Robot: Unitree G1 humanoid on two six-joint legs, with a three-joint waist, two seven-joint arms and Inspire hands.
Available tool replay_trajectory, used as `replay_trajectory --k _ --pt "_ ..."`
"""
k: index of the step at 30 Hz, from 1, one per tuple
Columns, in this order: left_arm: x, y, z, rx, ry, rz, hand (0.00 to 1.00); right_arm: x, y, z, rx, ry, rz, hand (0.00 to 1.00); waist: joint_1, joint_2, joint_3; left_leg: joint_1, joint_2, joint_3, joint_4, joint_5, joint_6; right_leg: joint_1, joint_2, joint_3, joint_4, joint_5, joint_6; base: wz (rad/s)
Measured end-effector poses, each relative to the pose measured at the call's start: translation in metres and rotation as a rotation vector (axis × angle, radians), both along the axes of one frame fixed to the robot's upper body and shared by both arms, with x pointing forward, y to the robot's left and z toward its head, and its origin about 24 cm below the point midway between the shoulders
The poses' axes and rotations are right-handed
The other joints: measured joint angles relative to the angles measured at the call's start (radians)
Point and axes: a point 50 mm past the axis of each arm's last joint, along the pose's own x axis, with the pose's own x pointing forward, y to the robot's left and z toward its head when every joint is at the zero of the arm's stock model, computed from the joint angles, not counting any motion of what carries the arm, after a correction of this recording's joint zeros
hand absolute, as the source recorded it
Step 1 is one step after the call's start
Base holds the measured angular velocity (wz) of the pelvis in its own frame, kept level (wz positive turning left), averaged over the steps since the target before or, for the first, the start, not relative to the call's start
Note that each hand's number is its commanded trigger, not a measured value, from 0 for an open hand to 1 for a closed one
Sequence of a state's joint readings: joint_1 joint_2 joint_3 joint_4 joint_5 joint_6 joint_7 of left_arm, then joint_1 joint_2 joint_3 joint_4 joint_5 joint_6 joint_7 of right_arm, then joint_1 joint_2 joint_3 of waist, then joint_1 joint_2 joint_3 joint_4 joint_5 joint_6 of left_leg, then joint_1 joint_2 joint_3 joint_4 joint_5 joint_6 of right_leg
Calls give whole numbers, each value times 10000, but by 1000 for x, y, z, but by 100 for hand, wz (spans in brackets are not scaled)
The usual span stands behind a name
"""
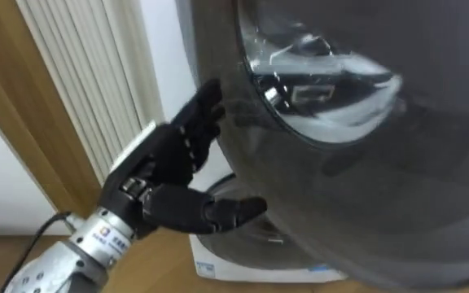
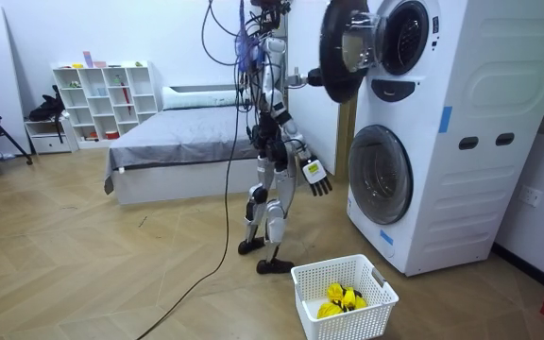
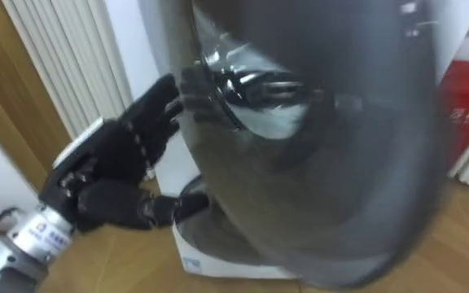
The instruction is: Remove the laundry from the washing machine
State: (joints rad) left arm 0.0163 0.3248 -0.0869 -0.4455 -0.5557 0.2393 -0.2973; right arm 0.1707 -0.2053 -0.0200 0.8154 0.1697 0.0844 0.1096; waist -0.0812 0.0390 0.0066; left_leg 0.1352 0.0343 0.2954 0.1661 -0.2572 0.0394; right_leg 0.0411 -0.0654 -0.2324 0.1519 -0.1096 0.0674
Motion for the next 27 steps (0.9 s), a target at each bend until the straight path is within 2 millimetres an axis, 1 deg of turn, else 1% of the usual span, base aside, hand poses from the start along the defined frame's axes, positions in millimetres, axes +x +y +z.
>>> replay_trajectory --k 2,5,8,9,10,11,12,13,14,15,16,17,18,19,20,21,22,23,24,25,26,27 --pt "0 -4 -5 36 229 -188 0 6 1 1 30 -111 50 0 -10 -11 7 12 60 -12 -1 36 -61 18 114 -2 33 -14 -24 11" --pt "-1 -10 -10 224 331 -385 0 12 4 0 -12 -216 187 0 -82 -54 35 134 114 -119 2 36 -62 150 178 -12 -15 -57 -95 -4" --pt "-1 -16 -10 381 246 -488 0 16 8 0 -70 -383 463 0 -488 -51 34 110 139 -121 37 48 -82 159 174 100 -15 -57 -96 -1" --pt "1 -18 -9 602 77 -441 0 17 9 0 -73 -397 537 0 -624 -61 40 98 138 -69 115 55 -93 151 198 228 7 -57 -96 -8" --pt "2 -19 -7 849 -99 -374 0 16 10 0 -86 -375 562 0 -646 -70 47 87 137 -39 197 55 -94 146 189 320 33 -56 -98 -14" --pt "4 -20 -6 1310 -369 -228 0 15 12 -1 -87 -323 625 0 -664 -137 99 -36 117 44 567 53 -96 218 53 499 54 -26 -143 10" --pt "12 -23 -7 1690 -568 -81 0 15 16 -2 -28 -300 677 0 -736 -593 330 -744 -31 95 1760 -163 -309 499 -402 1203 -193 2 -175 35" --pt "17 -27 -7 1757 -682 -61 0 14 16 -2 -22 -309 679 0 -831 -703 282 -1189 -219 -94 1565 -203 -388 460 -626 1711 -249 -3 -166 105" --pt "30 -44 1 1909 -1118 -240 0 12 9 -2 -161 -309 459 0 -1105 -444 173 -2105 -199 -410 210 759 -160 -8 -743 1823 -37 -86 -2 88" --pt "38 -55 3 1909 -1304 -222 0 7 9 -7 -97 81 270 0 -995 -528 147 -2199 -319 7 314 1057 223 -284 -920 1684 170 -293 283 61" --pt "41 -56 2 1944 -1273 -123 0 8 12 -9 -22 209 335 0 -991 -526 144 -2175 -317 215 357 1057 232 -283 -924 1514 175 -291 272 -35" --pt "47 -53 -3 2041 -1179 118 0 7 18 -11 144 298 494 0 -890 -534 141 -1949 -290 330 399 1057 232 -302 -891 1420 119 -266 219 -75" --pt "55 -50 -7 2157 -981 355 0 3 19 -12 155 415 631 0 -738 -514 148 -1641 -281 409 401 1054 228 -369 -790 1352 -45 -19 113 -78" --pt "59 -49 -10 2157 -825 501 0 2 19 -12 108 479 657 0 -746 -483 150 -1489 -290 535 393 1045 218 -386 -754 1247 -57 31 117 -54" --pt "65 -48 -15 2179 -516 697 0 -2 17 -12 -46 602 626 0 -783 -339 40 -1315 -298 593 367 1024 191 -325 -713 1126 18 84 158 -30" --pt "68 -45 -18 2247 -355 837 0 -7 17 -13 -137 769 575 0 -765 -259 14 -1158 -315 604 332 1008 164 -186 -698 1217 -14 103 184 -24" --pt "69 -43 -20 2259 -277 925 0 -9 17 -13 -143 869 560 0 -757 -215 31 -1073 -315 608 296 994 142 -132 -684 1203 -15 100 187 -11" --pt "75 -38 -27 2278 17 1191 0 -9 17 -14 -164 988 582 0 -908 -134 36 -977 -311 606 221 992 139 -37 -659 1193 -21 93 196 6" --pt "79 -33 -31 2053 269 1456 0 -7 17 -13 -167 935 591 0 -1097 -29 23 -912 -275 580 50 941 111 -20 -580 1168 -11 77 212 9" --pt "82 -32 -32 2013 369 1562 0 -6 17 -13 -170 909 582 0 -1135 24 20 -855 -243 565 -86 852 156 -35 -510 1163 -15 64 218 -5" --pt "86 -28 -36 1909 642 1859 0 -5 18 -13 -123 871 559 0 -1190 -22 40 -814 -241 601 -142 871 158 -52 -496 1188 -5 41 177 -19" --pt "88 -25 -45 1882 1102 2092 0 -5 17 -13 -140 881 539 0 -1268 -78 71 -828 -185 638 -133 840 93 -58 -455 1197 1 57 146 -20"
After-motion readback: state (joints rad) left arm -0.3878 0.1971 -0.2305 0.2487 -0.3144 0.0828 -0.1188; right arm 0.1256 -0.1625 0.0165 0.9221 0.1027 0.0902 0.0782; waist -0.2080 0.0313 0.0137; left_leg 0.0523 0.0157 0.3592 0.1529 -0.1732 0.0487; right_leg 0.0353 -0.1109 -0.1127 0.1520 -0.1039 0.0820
